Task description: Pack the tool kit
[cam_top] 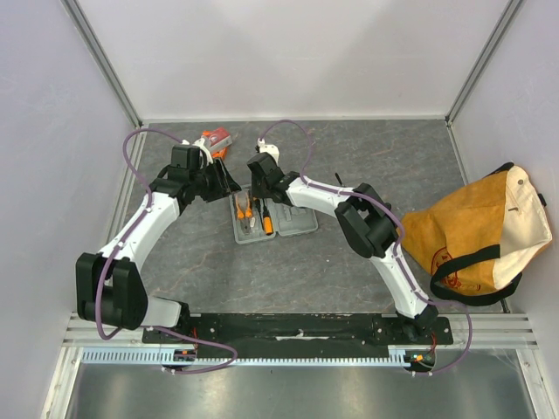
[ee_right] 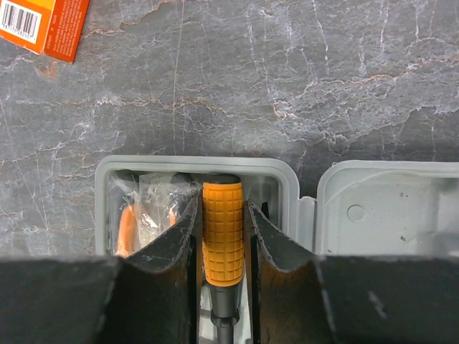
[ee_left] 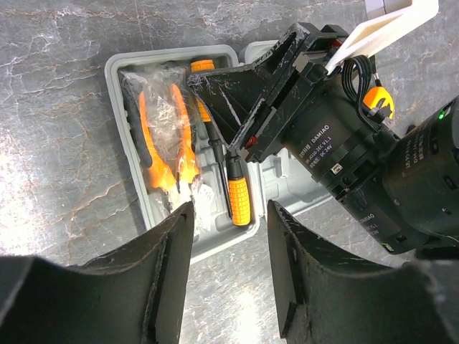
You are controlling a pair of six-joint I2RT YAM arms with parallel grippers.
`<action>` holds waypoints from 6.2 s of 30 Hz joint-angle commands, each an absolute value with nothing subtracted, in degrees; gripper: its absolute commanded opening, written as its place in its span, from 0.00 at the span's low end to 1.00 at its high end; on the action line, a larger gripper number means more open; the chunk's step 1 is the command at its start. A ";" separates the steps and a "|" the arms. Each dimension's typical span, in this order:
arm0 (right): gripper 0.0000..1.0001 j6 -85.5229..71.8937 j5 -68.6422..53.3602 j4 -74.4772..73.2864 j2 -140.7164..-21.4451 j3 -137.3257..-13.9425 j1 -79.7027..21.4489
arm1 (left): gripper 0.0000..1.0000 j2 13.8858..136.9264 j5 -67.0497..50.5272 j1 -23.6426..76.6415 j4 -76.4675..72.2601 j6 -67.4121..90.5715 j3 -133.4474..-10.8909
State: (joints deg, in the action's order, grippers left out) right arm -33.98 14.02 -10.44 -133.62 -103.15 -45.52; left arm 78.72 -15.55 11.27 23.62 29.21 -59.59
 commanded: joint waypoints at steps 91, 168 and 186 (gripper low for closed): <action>0.17 -31.64 10.81 -3.25 -114.70 -73.39 -53.70 | 0.31 109.33 -3.61 19.95 26.98 28.30 -82.00; 0.10 -27.07 17.23 -9.58 -111.27 -78.05 -53.26 | 0.02 118.13 0.26 23.99 28.83 28.56 -80.33; 0.00 -27.25 16.61 -11.43 -115.40 -78.66 -53.26 | 0.02 118.48 0.26 24.08 28.57 28.74 -80.24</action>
State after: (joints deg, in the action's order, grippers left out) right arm -27.79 16.38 -11.09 -114.19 -76.88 -53.34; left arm 114.39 -0.10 23.35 26.11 29.91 -82.50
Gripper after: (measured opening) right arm 0.009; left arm 0.023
